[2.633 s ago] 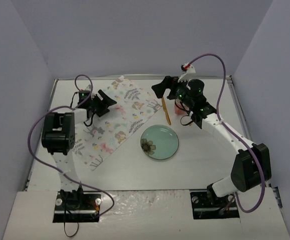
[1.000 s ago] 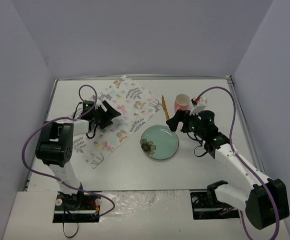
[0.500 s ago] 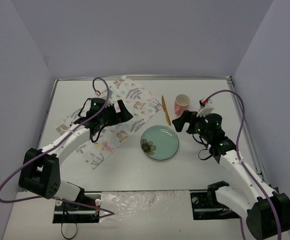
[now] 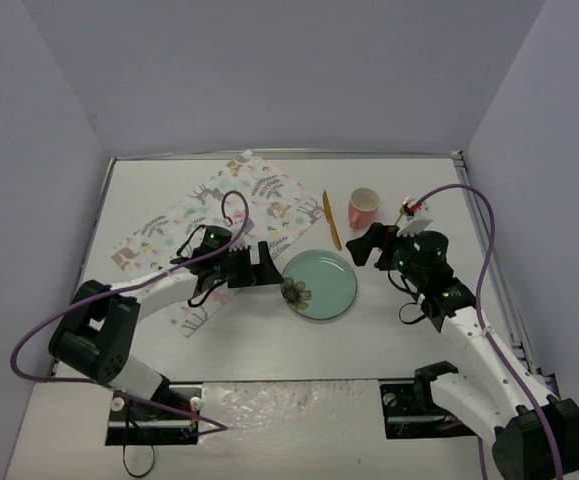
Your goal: Set the dinner table for one person
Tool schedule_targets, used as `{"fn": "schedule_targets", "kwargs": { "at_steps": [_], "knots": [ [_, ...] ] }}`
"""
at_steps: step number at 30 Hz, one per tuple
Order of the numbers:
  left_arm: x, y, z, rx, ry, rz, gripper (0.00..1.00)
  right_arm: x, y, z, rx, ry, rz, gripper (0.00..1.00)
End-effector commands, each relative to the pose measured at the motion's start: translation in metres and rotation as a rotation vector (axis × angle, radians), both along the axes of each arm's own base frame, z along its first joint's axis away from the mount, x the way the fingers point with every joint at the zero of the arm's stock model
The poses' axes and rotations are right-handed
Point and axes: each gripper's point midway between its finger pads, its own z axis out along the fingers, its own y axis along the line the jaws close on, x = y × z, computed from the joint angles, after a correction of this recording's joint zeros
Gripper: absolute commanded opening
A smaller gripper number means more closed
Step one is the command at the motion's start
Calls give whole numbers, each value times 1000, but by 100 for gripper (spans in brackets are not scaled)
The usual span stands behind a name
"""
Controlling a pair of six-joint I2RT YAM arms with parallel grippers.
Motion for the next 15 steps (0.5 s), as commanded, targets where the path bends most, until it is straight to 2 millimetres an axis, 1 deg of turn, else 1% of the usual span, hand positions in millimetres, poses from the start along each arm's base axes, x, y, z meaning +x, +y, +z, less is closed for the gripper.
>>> {"fn": "schedule_targets", "kwargs": {
  "at_steps": [1, 4, 5, 7, 9, 15],
  "knots": [
    [10, -33, 12, -105, -47, -91, 96, 9, 3, 23, 31, -69, 9, 100],
    [8, -44, 2, -123, 19, -102, 96, 10, 3, 25, 31, -74, 7, 100],
    [9, -47, 1, -135, 31, -101, 96, 10, 3, 26, 31, -76, 6, 100],
    [8, -51, -8, -139, 61, -102, 96, 10, 3, 27, 32, -77, 4, 100],
    [7, -51, -16, -129, 90, -99, 96, 10, 3, 27, 34, -76, 3, 100],
    [3, -51, -40, -99, 203, -47, 89, 10, 1, 27, 33, -77, -3, 100]
  ]
}}
